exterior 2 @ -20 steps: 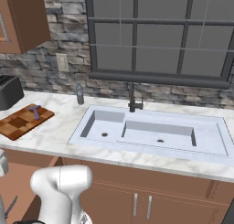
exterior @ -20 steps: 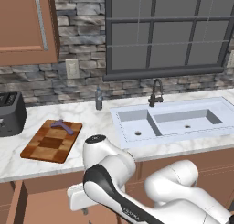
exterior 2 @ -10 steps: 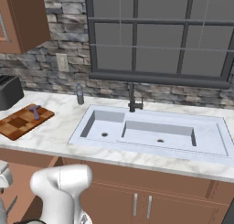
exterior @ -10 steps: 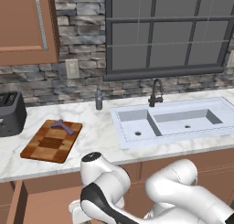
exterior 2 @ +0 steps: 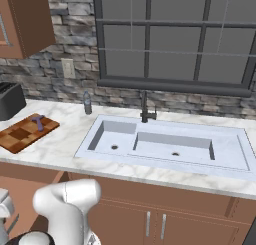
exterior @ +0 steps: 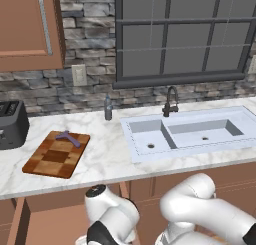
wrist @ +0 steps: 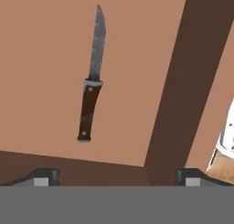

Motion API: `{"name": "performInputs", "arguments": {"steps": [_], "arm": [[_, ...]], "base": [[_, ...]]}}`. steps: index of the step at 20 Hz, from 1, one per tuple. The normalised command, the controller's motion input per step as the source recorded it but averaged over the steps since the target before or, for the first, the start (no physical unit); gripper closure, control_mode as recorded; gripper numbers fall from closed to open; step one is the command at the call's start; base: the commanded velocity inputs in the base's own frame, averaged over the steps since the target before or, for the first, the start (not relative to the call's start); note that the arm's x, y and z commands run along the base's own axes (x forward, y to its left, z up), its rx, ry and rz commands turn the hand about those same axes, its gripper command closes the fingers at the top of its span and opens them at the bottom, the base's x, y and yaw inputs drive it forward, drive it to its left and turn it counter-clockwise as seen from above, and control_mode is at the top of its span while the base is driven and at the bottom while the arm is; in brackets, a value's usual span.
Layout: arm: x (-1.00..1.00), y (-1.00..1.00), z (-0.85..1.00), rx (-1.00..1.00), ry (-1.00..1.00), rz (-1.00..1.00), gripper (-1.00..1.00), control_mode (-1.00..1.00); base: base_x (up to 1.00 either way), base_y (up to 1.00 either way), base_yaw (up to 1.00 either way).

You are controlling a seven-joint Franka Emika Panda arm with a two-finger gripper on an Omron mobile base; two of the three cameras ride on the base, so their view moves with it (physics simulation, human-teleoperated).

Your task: Open the drawer on the left and place the cutting tools on the cutting board.

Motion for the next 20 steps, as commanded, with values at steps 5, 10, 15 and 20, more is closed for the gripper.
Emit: {"name": "performInputs", "arguments": {"steps": [5, 10, 15, 20], "arm": [[0.00, 0.13, -0.39, -0.05, 0.00, 0.00, -1.00, -1.00], [0.00, 0.18, -0.38, -0.05, 0.00, 0.00, -1.00, -1.00], [0.00, 0.25, -0.40, -0.04, 0.00, 0.00, -1.00, -1.00], [0.00, 0.14, -0.31, -0.02, 0.00, -0.01, -1.00, -1.00]], "base": [[0.00, 0.00, 0.00], [0.00, 0.00, 0.00], [0.00, 0.00, 0.00], [0.00, 0.00, 0.00]]}}
